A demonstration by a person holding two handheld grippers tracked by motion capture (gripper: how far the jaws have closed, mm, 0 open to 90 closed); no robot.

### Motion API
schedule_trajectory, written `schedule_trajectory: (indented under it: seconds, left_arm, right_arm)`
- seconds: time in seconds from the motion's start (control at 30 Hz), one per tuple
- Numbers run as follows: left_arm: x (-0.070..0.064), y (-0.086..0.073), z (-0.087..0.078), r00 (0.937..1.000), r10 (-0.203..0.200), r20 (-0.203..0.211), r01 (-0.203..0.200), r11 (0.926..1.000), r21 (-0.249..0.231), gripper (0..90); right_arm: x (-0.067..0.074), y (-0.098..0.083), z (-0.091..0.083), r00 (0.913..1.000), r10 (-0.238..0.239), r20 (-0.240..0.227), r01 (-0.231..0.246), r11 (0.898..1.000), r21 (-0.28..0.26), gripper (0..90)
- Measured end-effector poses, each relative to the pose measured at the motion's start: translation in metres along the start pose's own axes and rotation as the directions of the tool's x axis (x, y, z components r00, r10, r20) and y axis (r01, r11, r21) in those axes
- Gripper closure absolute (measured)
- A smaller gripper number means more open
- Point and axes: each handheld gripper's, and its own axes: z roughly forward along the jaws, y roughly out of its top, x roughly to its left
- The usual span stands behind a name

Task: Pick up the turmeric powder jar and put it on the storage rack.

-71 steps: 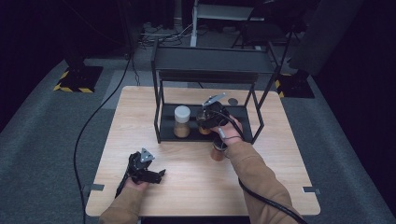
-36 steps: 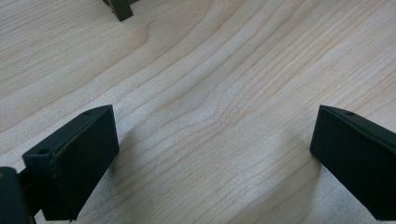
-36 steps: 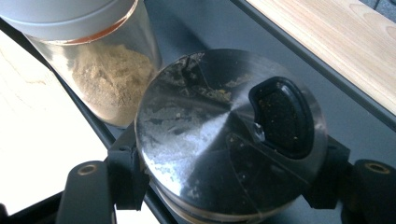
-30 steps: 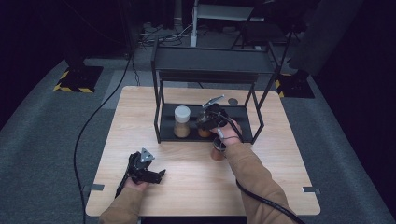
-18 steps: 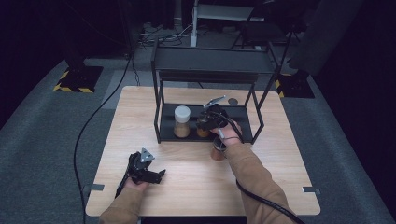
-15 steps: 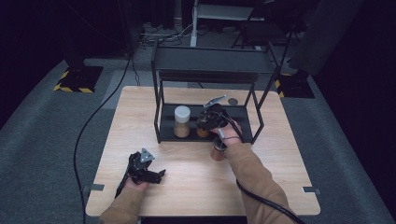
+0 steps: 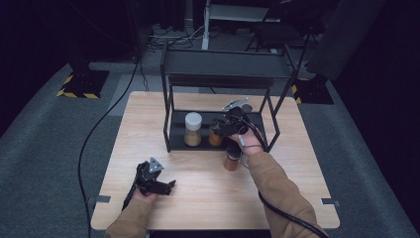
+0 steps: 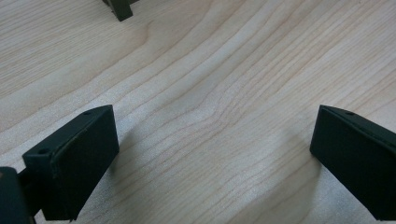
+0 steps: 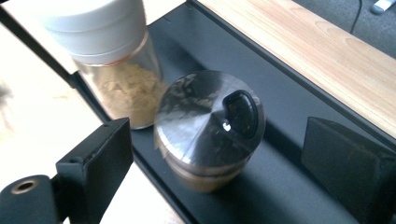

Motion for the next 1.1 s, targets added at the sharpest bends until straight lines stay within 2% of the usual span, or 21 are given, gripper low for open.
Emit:
schedule_trajectory:
  seconds: [0.27,0.47,0.63,0.9,1.1]
  left_arm:
    - [0.0,0.0,0.0,1.0,-0.001,-0.002,0.001,1.0,0.001,0.7]
    - [0.0,0.0,0.0,1.0,-0.002,-0.001,0.002,1.0,0.0,0.7]
    - [0.0,0.0,0.0,1.0,-0.002,-0.001,0.002,1.0,0.0,0.7]
    - [0.0,0.0,0.0,1.0,-0.002,-0.001,0.002,1.0,0.0,0.7]
    - [-0.001,0.0,0.0,1.0,-0.004,-0.001,0.004,1.0,-0.001,0.7]
  right_arm:
    - [0.013,-0.007,-0.024,0.9997,-0.016,-0.019,0.015,0.999,-0.037,7.7]
    - [0.025,-0.009,-0.037,0.9991,-0.038,-0.019,0.037,0.999,-0.039,7.9]
    - [0.033,-0.013,-0.048,0.999,-0.038,-0.022,0.037,0.998,-0.048,7.9]
    - [0.041,-0.024,-0.061,0.9981,-0.055,-0.027,0.053,0.996,-0.071,7.0]
    - [0.041,-0.034,-0.067,0.9982,-0.053,-0.029,0.051,0.996,-0.078,6.8]
